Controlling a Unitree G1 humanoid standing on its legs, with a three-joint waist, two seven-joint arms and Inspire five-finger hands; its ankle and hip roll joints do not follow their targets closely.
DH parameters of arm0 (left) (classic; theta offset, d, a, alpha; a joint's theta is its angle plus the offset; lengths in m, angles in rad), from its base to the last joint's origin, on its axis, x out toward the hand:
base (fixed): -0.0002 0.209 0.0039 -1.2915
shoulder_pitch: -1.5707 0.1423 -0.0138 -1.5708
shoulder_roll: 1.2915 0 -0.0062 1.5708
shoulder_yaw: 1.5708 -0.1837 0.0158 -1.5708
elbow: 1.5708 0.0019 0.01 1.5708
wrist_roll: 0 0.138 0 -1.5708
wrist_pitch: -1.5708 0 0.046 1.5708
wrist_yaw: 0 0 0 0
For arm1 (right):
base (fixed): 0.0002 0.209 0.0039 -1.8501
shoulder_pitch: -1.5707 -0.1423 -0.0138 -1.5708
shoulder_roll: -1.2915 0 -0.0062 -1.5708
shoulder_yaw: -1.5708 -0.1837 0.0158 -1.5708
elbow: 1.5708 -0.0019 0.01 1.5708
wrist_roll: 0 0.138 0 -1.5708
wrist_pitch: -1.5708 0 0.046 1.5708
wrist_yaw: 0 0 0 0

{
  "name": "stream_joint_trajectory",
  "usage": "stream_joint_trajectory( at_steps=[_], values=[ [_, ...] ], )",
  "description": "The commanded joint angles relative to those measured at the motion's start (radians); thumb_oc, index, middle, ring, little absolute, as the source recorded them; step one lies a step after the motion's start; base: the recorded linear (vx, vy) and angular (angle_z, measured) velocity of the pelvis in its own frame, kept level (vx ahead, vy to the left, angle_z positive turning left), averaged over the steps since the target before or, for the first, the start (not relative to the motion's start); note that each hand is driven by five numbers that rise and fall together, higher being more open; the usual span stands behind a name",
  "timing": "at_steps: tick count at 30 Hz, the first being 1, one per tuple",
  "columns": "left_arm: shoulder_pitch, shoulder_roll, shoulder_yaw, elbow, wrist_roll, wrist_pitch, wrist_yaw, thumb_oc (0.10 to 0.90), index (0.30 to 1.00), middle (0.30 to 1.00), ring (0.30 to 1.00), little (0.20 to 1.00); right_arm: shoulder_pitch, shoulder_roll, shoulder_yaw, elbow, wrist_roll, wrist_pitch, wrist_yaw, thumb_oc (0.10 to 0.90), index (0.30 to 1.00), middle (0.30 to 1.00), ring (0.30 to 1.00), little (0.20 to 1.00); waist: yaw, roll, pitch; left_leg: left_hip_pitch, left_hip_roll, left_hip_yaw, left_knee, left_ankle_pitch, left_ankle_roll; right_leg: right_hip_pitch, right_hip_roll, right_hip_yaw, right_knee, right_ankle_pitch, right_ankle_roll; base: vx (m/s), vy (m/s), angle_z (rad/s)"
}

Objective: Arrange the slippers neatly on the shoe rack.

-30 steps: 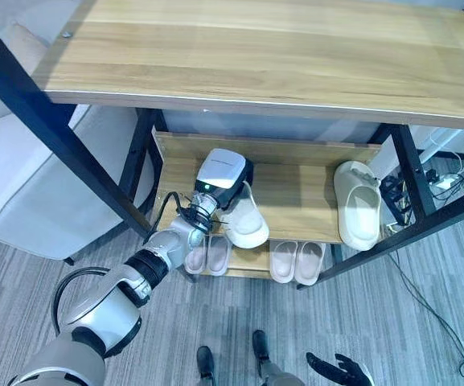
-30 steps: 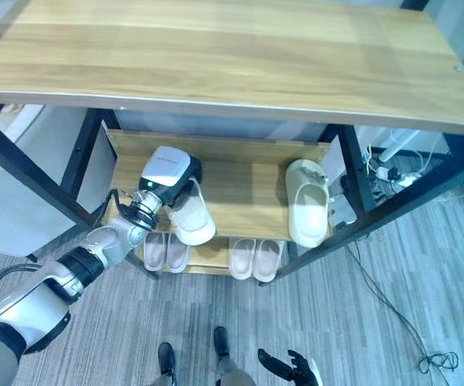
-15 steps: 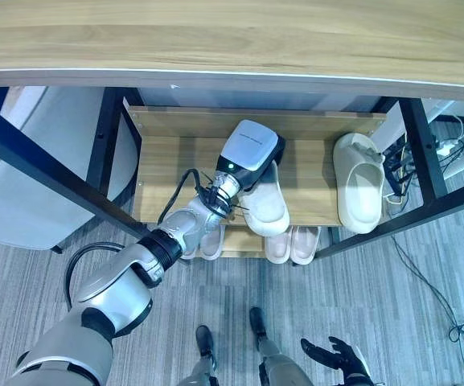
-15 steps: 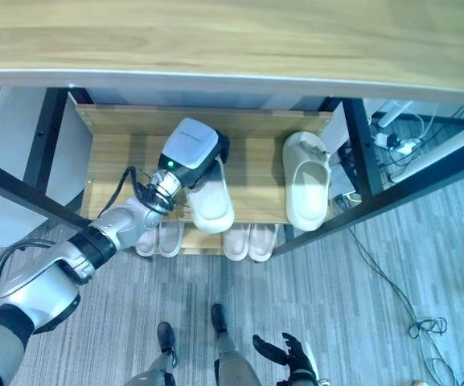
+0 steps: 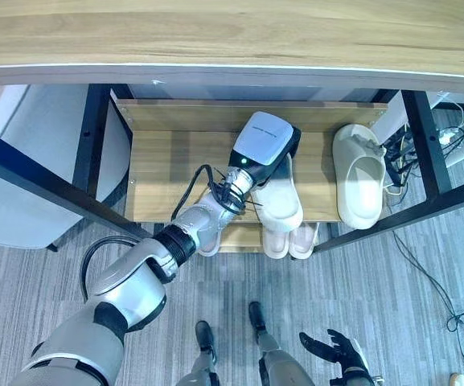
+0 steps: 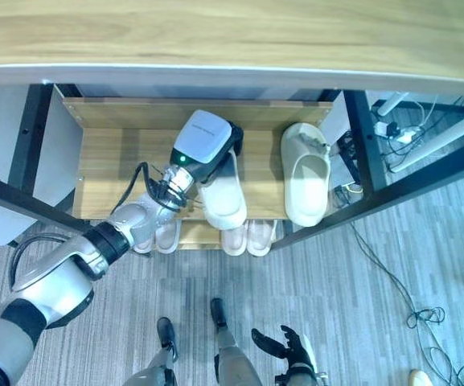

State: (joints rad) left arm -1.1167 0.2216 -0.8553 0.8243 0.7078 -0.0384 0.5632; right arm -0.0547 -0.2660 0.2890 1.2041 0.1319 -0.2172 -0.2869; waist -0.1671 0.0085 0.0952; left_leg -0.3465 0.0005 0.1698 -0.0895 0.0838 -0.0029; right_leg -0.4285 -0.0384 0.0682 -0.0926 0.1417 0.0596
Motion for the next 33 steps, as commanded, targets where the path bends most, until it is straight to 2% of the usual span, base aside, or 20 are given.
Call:
stream_joint_trajectory(
  at_steps=[1, 4, 5, 6, 16, 18, 27, 30, 33],
  values=[
    [-0.147, -0.112, 0.036, 0.098, -0.031, -0.039, 0.031, 0.400, 0.300, 0.300, 0.300, 0.300, 0.004, -0.109, 0.008, -0.010, -0.003, -0.025, -0.035, 0.800, 0.900, 0.900, 0.900, 0.900, -0.035, 0.024, 0.002, 0.008, 0.018, -0.045, 0.002, -0.051, -0.057, 0.002, -0.048, -0.019, 0.015, -0.041, 0.111, 0.00, -0.020, -0.07],
    [-0.153, -0.129, 0.032, 0.105, -0.033, -0.043, 0.028, 0.400, 0.300, 0.300, 0.300, 0.300, -0.004, -0.110, 0.008, -0.008, 0.002, -0.024, -0.036, 0.800, 0.900, 0.900, 0.900, 0.900, -0.037, 0.027, 0.001, 0.009, 0.019, -0.043, 0.002, -0.052, -0.057, -0.001, -0.047, -0.015, 0.016, -0.040, 0.110, 0.01, -0.022, -0.15],
    [-0.156, -0.137, 0.027, 0.117, -0.031, -0.040, 0.027, 0.648, 0.672, 0.672, 0.672, 0.672, -0.009, -0.112, 0.007, -0.005, 0.004, -0.023, -0.035, 0.800, 0.900, 0.900, 0.900, 0.900, -0.038, 0.028, 0.001, 0.009, 0.019, -0.042, 0.002, -0.053, -0.057, -0.002, -0.047, -0.014, 0.016, -0.040, 0.110, 0.01, -0.013, -0.08],
    [-0.160, -0.140, 0.024, 0.137, -0.031, -0.034, 0.025, 0.800, 0.900, 0.900, 0.900, 0.900, -0.016, -0.111, 0.009, -0.002, 0.007, -0.023, -0.035, 0.800, 0.900, 0.900, 0.900, 0.900, -0.040, 0.029, -0.001, 0.008, 0.020, -0.040, 0.002, -0.052, -0.057, -0.004, -0.047, -0.011, 0.015, -0.038, 0.109, 0.00, 0.000, 0.00],
    [-0.160, -0.140, 0.094, 0.163, -0.156, -0.044, 0.029, 0.800, 0.900, 0.900, 0.900, 0.900, 0.002, -0.100, 0.009, -0.005, 0.018, -0.024, -0.027, 0.800, 0.900, 0.900, 0.900, 0.900, -0.039, 0.034, -0.005, 0.017, 0.024, -0.041, 0.002, -0.049, -0.060, 0.002, -0.044, -0.014, 0.015, -0.040, 0.104, 0.00, 0.000, 0.00],
    [-0.114, -0.164, 0.149, 0.111, -0.301, -0.098, 0.017, 0.800, 0.900, 0.900, 0.900, 0.900, 0.003, -0.093, 0.008, -0.012, 0.021, -0.021, -0.025, 0.800, 0.900, 0.900, 0.900, 0.900, -0.032, 0.036, -0.006, 0.022, 0.022, -0.047, 0.002, -0.047, -0.060, 0.009, -0.041, -0.020, 0.015, -0.042, 0.101, 0.00, 0.000, 0.00],
    [-0.093, -0.220, 0.153, 0.085, -0.371, -0.111, -0.022, 0.800, 0.900, 0.900, 0.900, 0.900, -0.023, -0.090, 0.010, -0.012, 0.043, -0.010, -0.012, 0.800, 0.900, 0.900, 0.900, 0.900, -0.023, 0.043, -0.012, 0.032, 0.021, -0.058, 0.002, -0.043, -0.062, 0.026, -0.044, -0.033, 0.012, -0.043, 0.099, 0.00, -0.001, 0.00],
    [-0.068, -0.269, 0.181, 0.117, -0.499, -0.124, -0.064, 0.800, 0.900, 0.900, 0.900, 0.900, -0.035, -0.079, 0.013, -0.008, 0.059, 0.001, 0.000, 0.800, 0.900, 0.900, 0.900, 0.900, -0.020, 0.046, -0.015, 0.040, 0.019, -0.057, 0.002, -0.037, -0.063, 0.039, -0.046, -0.036, 0.011, -0.043, 0.098, 0.00, 0.000, 0.00],
    [-0.050, -0.288, 0.191, 0.126, -0.560, -0.131, -0.085, 0.800, 0.900, 0.900, 0.900, 0.900, -0.031, -0.052, 0.023, -0.004, 0.084, 0.007, 0.027, 0.800, 0.900, 0.900, 0.900, 0.900, -0.016, 0.050, -0.017, 0.045, 0.018, -0.056, 0.002, -0.035, -0.063, 0.045, -0.048, -0.037, 0.012, -0.044, 0.097, 0.00, 0.000, 0.00]
  ],
)
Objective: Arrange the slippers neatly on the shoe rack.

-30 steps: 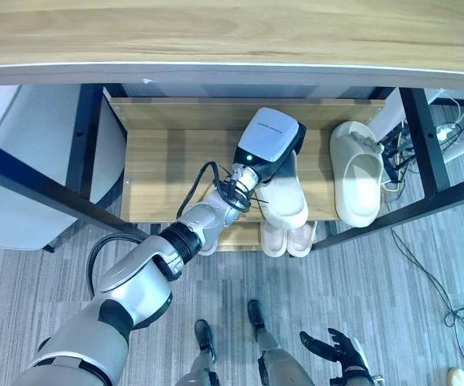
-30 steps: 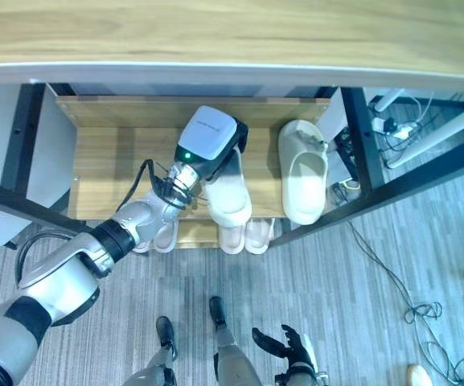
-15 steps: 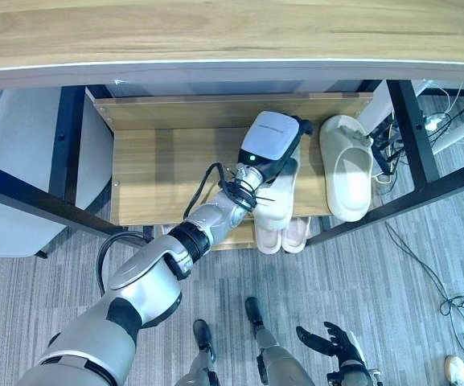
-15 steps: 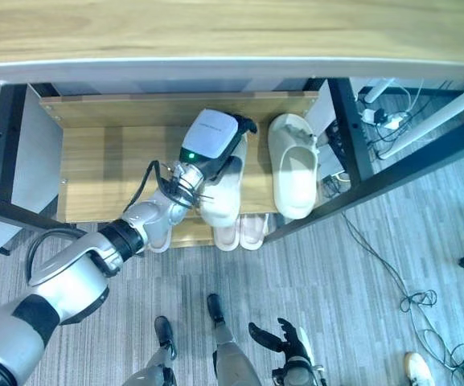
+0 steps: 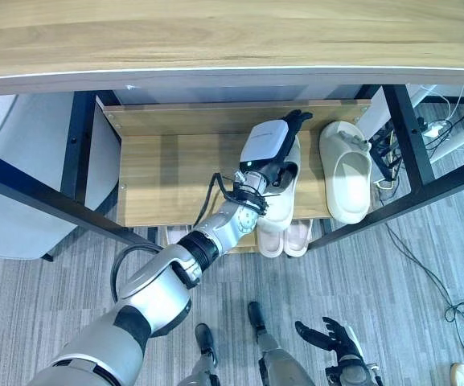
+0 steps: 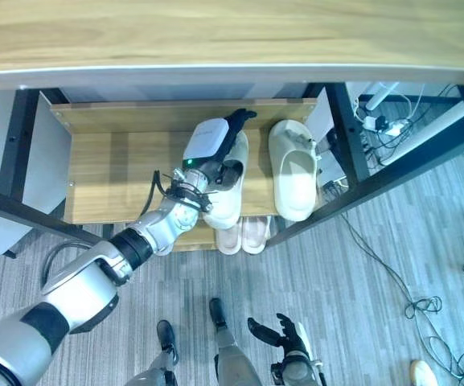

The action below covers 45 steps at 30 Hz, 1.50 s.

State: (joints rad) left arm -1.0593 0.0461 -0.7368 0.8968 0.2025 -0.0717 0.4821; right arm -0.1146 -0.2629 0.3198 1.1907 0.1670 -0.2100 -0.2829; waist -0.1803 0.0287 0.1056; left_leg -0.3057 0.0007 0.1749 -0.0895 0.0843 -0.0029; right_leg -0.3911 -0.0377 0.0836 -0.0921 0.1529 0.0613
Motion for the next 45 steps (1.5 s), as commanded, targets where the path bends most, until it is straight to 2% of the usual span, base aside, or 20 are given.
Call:
stream_joint_trajectory(
  at_steps=[1, 5, 13, 20, 26, 32, 45],
  values=[
    [-0.107, -0.112, 0.072, 0.054, -0.055, -0.098, -0.004, 0.800, 0.900, 0.900, 0.900, 0.900, 0.028, -0.055, -0.007, 0.010, 0.049, 0.000, 0.023, 0.800, 0.900, 0.900, 0.900, 0.900, -0.003, 0.030, -0.028, 0.005, 0.018, -0.061, 0.002, -0.035, -0.063, 0.008, -0.049, -0.052, 0.011, -0.055, 0.095, 0.00, 0.000, 0.00],
    [-0.083, -0.125, 0.079, 0.047, -0.132, -0.103, -0.022, 0.800, 0.900, 0.900, 0.900, 0.900, 0.026, -0.029, 0.005, 0.028, 0.080, 0.019, 0.047, 0.800, 0.900, 0.900, 0.900, 0.900, 0.003, 0.031, -0.035, 0.022, 0.017, -0.065, 0.002, -0.031, -0.064, 0.031, -0.049, -0.058, 0.010, -0.057, 0.095, 0.00, 0.000, 0.00],
    [-0.097, -0.126, 0.077, 0.080, -0.108, -0.091, -0.025, 0.800, 0.900, 0.900, 0.900, 0.900, 0.042, -0.018, 0.009, 0.054, 0.094, 0.031, 0.071, 0.800, 0.900, 0.900, 0.900, 0.900, 0.006, 0.025, -0.052, 0.034, 0.017, -0.068, 0.002, -0.030, -0.066, 0.046, -0.048, -0.067, 0.006, -0.059, 0.096, 0.00, 0.000, 0.00],
    [-0.168, -0.089, 0.090, 0.159, -0.066, -0.066, -0.007, 0.800, 0.900, 0.900, 0.900, 0.900, 0.033, -0.025, 0.026, 0.050, 0.088, 0.030, 0.070, 0.800, 0.900, 0.900, 0.900, 0.900, 0.003, 0.020, -0.059, 0.018, 0.021, -0.064, 0.002, -0.026, -0.068, 0.028, -0.051, -0.066, 0.006, -0.050, 0.097, 0.00, -0.006, 0.00],
    [-0.204, -0.028, 0.097, 0.119, -0.048, -0.060, 0.002, 0.800, 0.900, 0.900, 0.900, 0.900, 0.053, -0.024, 0.022, 0.043, 0.074, 0.028, 0.070, 0.800, 0.900, 0.900, 0.900, 0.900, 0.006, 0.018, -0.058, -0.001, 0.028, -0.061, 0.002, -0.020, -0.068, 0.008, -0.048, -0.065, 0.006, -0.046, 0.097, 0.00, -0.010, -0.01],
    [-0.204, -0.016, 0.110, 0.102, -0.010, -0.052, 0.034, 0.800, 0.900, 0.900, 0.900, 0.900, 0.058, -0.027, 0.018, 0.039, 0.075, 0.023, 0.073, 0.800, 0.900, 0.900, 0.900, 0.900, 0.009, 0.018, -0.060, 0.002, 0.034, -0.067, 0.002, -0.020, -0.070, 0.013, -0.043, -0.068, 0.008, -0.054, 0.094, 0.00, 0.000, 0.00],
    [-0.255, -0.002, 0.150, 0.159, -0.061, -0.039, 0.072, 0.800, 0.900, 0.900, 0.900, 0.900, 0.043, -0.032, 0.039, 0.026, 0.061, 0.021, 0.059, 0.800, 0.900, 0.900, 0.900, 0.900, 0.003, 0.017, -0.074, 0.008, 0.042, -0.061, 0.002, -0.024, -0.073, 0.013, -0.039, -0.073, 0.009, -0.056, 0.093, 0.01, -0.002, 0.00]
  ],
)
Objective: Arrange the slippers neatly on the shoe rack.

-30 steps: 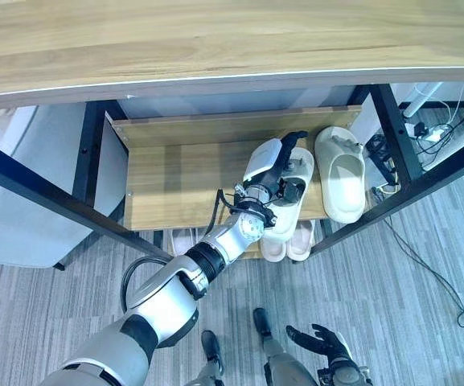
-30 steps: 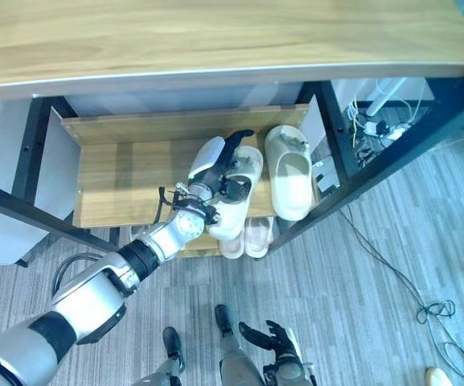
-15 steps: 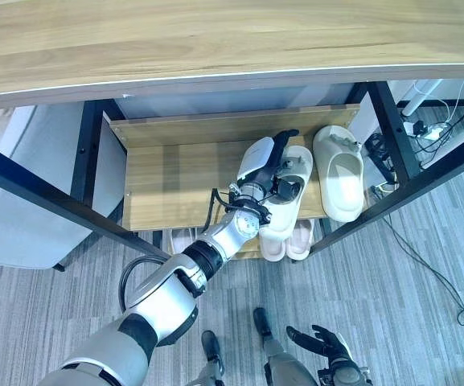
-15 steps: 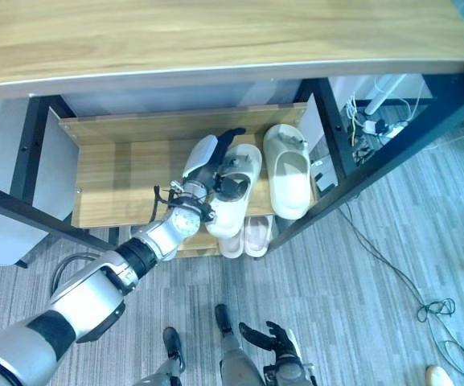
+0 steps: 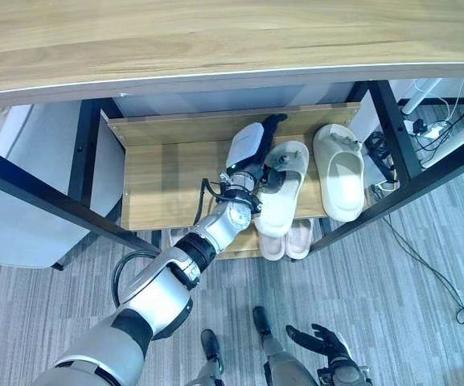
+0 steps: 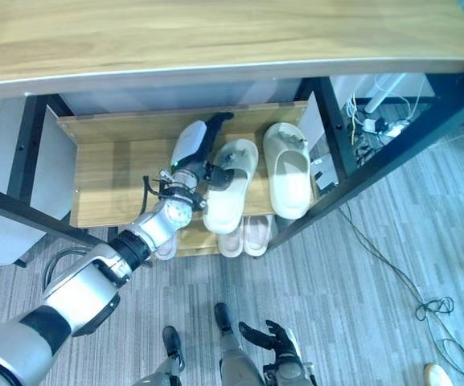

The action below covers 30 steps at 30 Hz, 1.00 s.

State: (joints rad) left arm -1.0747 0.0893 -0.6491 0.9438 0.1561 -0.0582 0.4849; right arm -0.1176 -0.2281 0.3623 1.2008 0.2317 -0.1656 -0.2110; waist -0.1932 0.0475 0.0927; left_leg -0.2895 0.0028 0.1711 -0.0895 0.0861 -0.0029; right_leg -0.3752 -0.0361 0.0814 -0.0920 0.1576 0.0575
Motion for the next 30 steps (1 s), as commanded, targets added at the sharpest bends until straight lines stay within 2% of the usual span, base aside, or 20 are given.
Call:
stream_joint_trajectory(
  at_steps=[1, 14, 25, 30],
  values=[
    [-0.246, -0.036, 0.059, 0.117, -0.011, -0.048, 0.066, 0.800, 0.900, 0.900, 0.900, 0.900, 0.048, -0.066, -0.005, 0.015, -0.004, -0.024, -0.012, 0.800, 0.900, 0.900, 0.900, 0.900, 0.017, -0.001, -0.061, -0.009, 0.040, -0.054, 0.002, -0.025, -0.072, -0.003, -0.040, -0.070, 0.008, -0.060, 0.098, 0.00, 0.000, 0.00],
    [-0.168, -0.051, 0.055, 0.070, -0.025, -0.053, 0.020, 0.800, 0.900, 0.900, 0.900, 0.900, 0.036, -0.052, -0.023, 0.027, 0.026, -0.011, 0.000, 0.800, 0.900, 0.900, 0.900, 0.900, 0.038, 0.005, -0.059, 0.020, 0.034, -0.067, 0.002, -0.027, -0.071, 0.032, -0.039, -0.083, 0.013, -0.073, 0.095, 0.00, 0.001, 0.00],
    [-0.030, -0.061, 0.042, -0.054, -0.009, -0.068, -0.011, 0.800, 0.900, 0.900, 0.900, 0.900, 0.031, -0.027, -0.035, 0.027, 0.042, 0.005, 0.006, 0.800, 0.900, 0.900, 0.900, 0.900, 0.057, -0.012, -0.046, 0.054, 0.027, -0.074, 0.002, -0.027, -0.068, 0.072, -0.045, -0.099, 0.013, -0.075, 0.099, -0.01, 0.006, 0.05],
    [0.007, -0.069, 0.029, -0.050, 0.005, -0.067, -0.027, 0.800, 0.900, 0.900, 0.900, 0.900, 0.033, -0.014, -0.034, 0.036, 0.046, 0.011, 0.011, 0.800, 0.900, 0.900, 0.900, 0.900, 0.061, -0.018, -0.047, 0.065, 0.026, -0.076, 0.002, -0.028, -0.067, 0.085, -0.047, -0.102, 0.013, -0.074, 0.101, -0.01, 0.001, 0.02]
  ],
)
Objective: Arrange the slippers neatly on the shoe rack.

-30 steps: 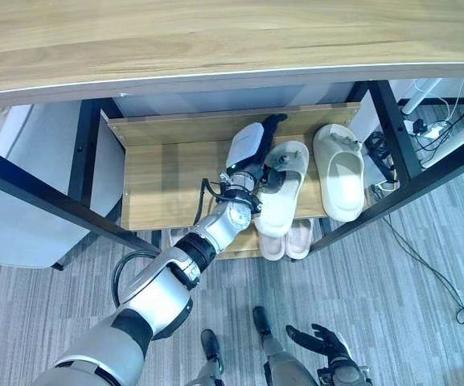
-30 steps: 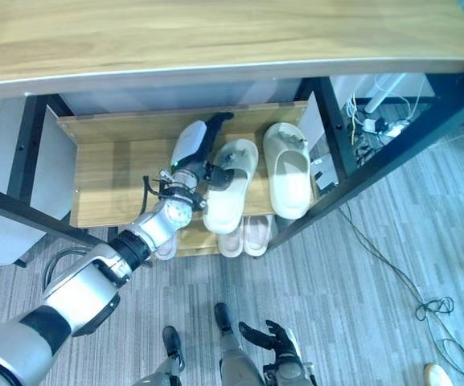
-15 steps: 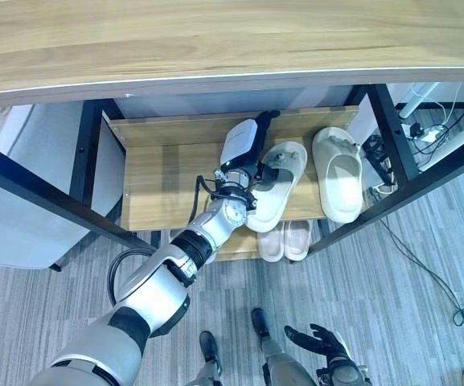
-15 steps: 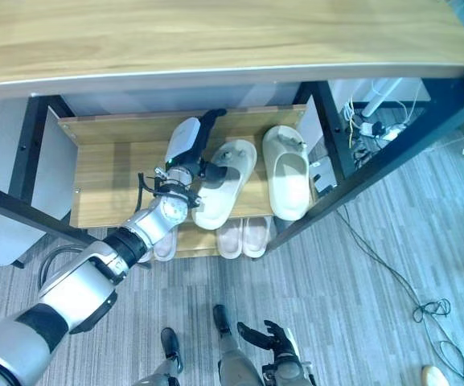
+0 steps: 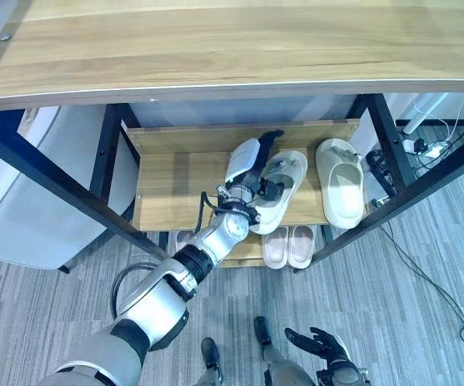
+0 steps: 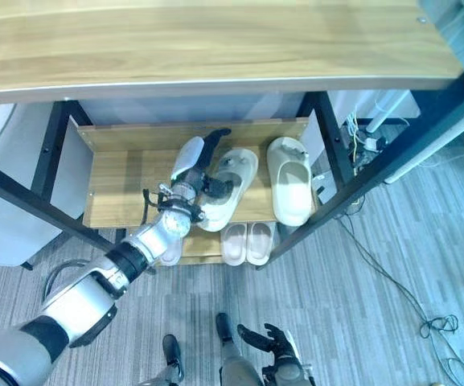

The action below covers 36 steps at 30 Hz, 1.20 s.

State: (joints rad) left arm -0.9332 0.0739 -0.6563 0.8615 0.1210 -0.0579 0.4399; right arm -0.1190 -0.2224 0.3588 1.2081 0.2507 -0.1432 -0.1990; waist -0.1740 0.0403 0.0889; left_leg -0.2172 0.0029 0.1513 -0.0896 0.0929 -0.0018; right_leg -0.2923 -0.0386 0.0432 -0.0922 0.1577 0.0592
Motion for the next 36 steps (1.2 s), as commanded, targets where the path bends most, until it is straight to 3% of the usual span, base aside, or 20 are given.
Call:
stream_joint_trajectory(
  at_steps=[1, 9, 25, 36],
  values=[
    [-0.134, -0.054, 0.036, 0.033, 0.040, -0.068, 0.018, 0.800, 0.900, 0.900, 0.900, 0.900, 0.034, -0.019, -0.031, 0.029, 0.027, -0.012, -0.001, 0.800, 0.900, 0.900, 0.900, 0.900, 0.042, -0.011, -0.043, -0.008, 0.026, -0.056, 0.002, -0.034, -0.068, 0.002, -0.045, -0.064, 0.013, -0.074, 0.099, -0.02, 0.002, 0.08],
    [-0.093, -0.001, 0.039, -0.040, 0.071, -0.072, 0.007, 0.800, 0.900, 0.900, 0.900, 0.900, 0.057, -0.008, -0.046, 0.036, 0.033, -0.006, 0.012, 0.800, 0.900, 0.900, 0.900, 0.900, 0.051, -0.018, -0.054, 0.014, 0.024, -0.058, 0.002, -0.039, -0.064, 0.024, -0.045, -0.068, 0.014, -0.076, 0.102, 0.00, -0.001, 0.01],
    [0.138, 0.195, 0.126, -0.284, 0.066, -0.104, -0.044, 0.800, 0.900, 0.900, 0.900, 0.900, 0.097, 0.036, -0.092, 0.048, 0.026, 0.014, 0.029, 0.800, 0.900, 0.900, 0.900, 0.900, 0.097, -0.019, -0.111, 0.096, 0.014, -0.066, 0.002, -0.059, -0.062, 0.120, -0.050, -0.101, 0.010, -0.095, 0.104, 0.03, -0.002, 0.04],
    [0.187, 0.192, 0.083, -0.252, 0.191, -0.090, -0.048, 0.800, 0.900, 0.900, 0.900, 0.900, 0.091, 0.026, -0.089, 0.053, 0.016, 0.007, 0.020, 0.800, 0.900, 0.900, 0.900, 0.900, 0.098, -0.015, -0.098, 0.084, 0.013, -0.066, 0.002, -0.059, -0.059, 0.103, -0.050, -0.099, 0.011, -0.088, 0.104, 0.01, -0.002, 0.02]
  ],
)
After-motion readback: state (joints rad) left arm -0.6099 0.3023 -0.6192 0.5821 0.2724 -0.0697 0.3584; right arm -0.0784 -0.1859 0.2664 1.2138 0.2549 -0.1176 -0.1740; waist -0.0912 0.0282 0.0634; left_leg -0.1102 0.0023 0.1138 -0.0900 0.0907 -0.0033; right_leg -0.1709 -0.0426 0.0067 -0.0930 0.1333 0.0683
